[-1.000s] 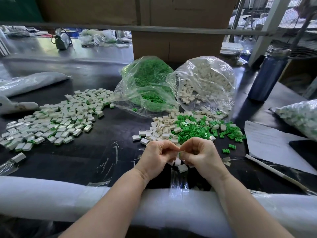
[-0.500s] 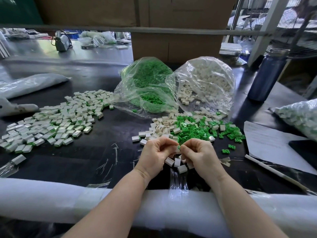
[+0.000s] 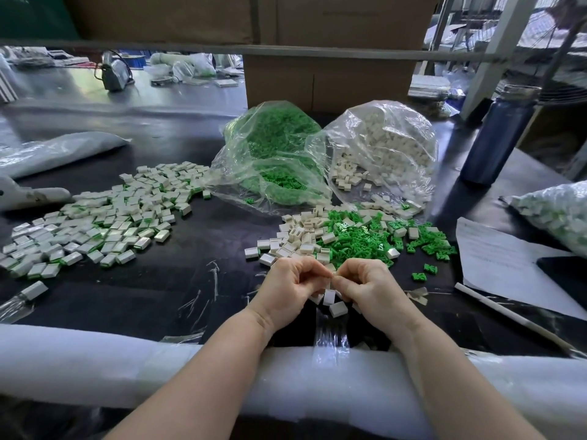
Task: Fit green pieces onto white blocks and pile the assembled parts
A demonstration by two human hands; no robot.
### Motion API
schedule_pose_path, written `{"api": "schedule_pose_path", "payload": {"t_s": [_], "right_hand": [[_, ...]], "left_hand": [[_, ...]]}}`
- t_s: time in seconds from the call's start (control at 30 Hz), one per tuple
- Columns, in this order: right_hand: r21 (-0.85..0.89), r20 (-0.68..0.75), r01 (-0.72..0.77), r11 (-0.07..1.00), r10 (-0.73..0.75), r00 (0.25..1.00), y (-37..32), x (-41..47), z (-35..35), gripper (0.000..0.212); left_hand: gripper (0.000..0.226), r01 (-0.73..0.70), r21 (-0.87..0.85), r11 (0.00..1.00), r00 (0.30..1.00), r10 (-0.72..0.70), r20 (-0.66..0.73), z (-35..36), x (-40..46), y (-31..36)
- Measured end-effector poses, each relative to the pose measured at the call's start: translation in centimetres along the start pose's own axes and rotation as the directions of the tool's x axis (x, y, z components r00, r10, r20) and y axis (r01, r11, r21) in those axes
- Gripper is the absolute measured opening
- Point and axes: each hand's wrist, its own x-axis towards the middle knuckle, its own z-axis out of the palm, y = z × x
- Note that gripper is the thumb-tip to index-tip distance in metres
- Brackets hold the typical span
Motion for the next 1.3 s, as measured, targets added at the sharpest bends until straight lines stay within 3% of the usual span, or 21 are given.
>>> {"api": "schedule_pose_path", "payload": {"t_s": [0.1, 0.23, 0.33, 0.57, 0.77, 1.1, 1.3], "right_hand": [[-0.026, -0.011, 0.017, 1.0, -0.017, 1.0, 0.0, 0.0, 0.0, 0.024], [0.11, -0.097, 0.034, 0.993, -0.023, 0.995, 0.0, 0.0, 0.2, 0.02], [0.183, -0.162, 0.064, 0.981, -0.034, 0.986, 0.0, 0.0, 0.3, 0.011], [0.343, -0.184, 0.088, 0.935, -0.026, 0.983, 0.1, -0.1, -0.1, 0.013], [0.26, -0.203, 0.094, 0.961, -0.041, 0.978, 0.2, -0.1, 0.2, 0.017], [0.192, -0.258, 0.075, 0.979, -0.023, 0.966, 0.4, 0.1, 0.3, 0.017], [0.208, -0.195, 0.053, 0.977, -0.011, 0.981, 0.2, 0.0, 0.4, 0.016]], "left_hand": [[0.026, -0.003, -0.003, 1.0, 1.0, 0.003, 0.001, 0.1, -0.1, -0.1], [0.02, -0.019, -0.027, 0.999, 0.997, 0.017, -0.071, 0.3, 0.0, 0.0], [0.018, -0.016, -0.029, 0.999, 0.999, 0.014, -0.049, 0.5, 0.0, -0.2], [0.016, -0.014, 0.022, 1.0, 0.995, 0.017, -0.103, 0.5, 0.3, -0.7], [0.012, 0.008, 0.115, 0.993, 0.994, 0.004, -0.108, 0.2, 0.5, -1.0], [0.005, 0.019, 0.026, 0.999, 0.998, -0.018, -0.054, 0.3, 0.3, -0.4], [0.007, 0.051, 0.017, 0.999, 0.996, -0.049, -0.077, 0.3, 0.4, -0.5]]}}
